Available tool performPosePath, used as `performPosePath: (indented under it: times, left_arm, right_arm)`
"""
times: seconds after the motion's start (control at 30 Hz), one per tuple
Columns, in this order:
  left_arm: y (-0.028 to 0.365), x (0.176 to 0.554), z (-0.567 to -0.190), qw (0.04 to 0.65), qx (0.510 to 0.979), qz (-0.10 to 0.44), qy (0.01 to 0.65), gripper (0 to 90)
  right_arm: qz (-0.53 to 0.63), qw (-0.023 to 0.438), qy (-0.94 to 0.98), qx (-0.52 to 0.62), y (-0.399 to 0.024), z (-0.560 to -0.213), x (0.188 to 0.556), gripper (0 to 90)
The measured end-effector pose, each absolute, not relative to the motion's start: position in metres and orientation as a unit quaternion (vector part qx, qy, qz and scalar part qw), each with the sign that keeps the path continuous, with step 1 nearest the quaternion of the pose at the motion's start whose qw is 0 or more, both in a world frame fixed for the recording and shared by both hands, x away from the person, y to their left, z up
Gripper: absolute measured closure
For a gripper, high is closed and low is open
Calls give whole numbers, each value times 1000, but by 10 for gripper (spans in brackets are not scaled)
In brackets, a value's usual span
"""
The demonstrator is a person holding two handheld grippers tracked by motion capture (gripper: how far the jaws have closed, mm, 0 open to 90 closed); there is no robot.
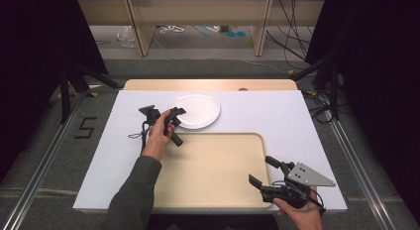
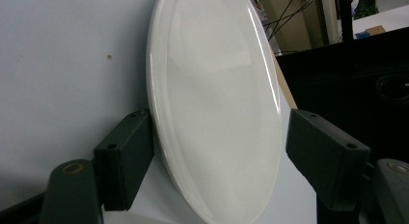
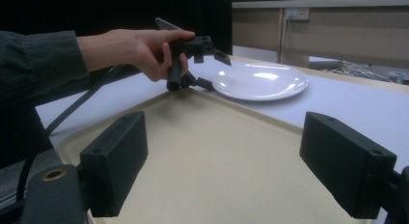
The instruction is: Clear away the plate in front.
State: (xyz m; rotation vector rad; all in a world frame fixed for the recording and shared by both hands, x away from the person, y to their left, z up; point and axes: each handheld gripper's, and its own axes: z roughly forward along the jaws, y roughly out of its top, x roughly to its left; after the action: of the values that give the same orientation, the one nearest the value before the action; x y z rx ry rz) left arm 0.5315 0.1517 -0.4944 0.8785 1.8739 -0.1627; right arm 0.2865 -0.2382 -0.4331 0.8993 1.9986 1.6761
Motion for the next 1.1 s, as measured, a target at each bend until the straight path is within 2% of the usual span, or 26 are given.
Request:
performPosePath:
  times: [0.1,0.27,0.4,0.6,0.73,0.97,1.1]
  left_arm:
    - [150,533,-493,492,368,-59,787,219]
    - [148,536,-496,503,345,-55,791,272]
    - [148,537,-496,495,347,-52,795,281]
    - [149,536,-497,481,329,-50,811,351]
    - [148,536,-497,472,333,-45,815,379]
    - [144,535,-499,474,326,-25,818,491]
    - [144,536,-499,471,323,-25,820,509]
  right_arm:
    - [595,191,712,319,-238,-433,286,182]
    - [594,192,714,318,-239,-433,286,184]
    - [597,187,713,316,-238,-433,286,186]
    - [595,187,715,315,-237,-433,286,190]
    - [597,185,715,314,-237,-433,286,193]
    - [601,184,713,311,-236,-433,286,200]
    - [594,183,718,313,-238,-433,286,203]
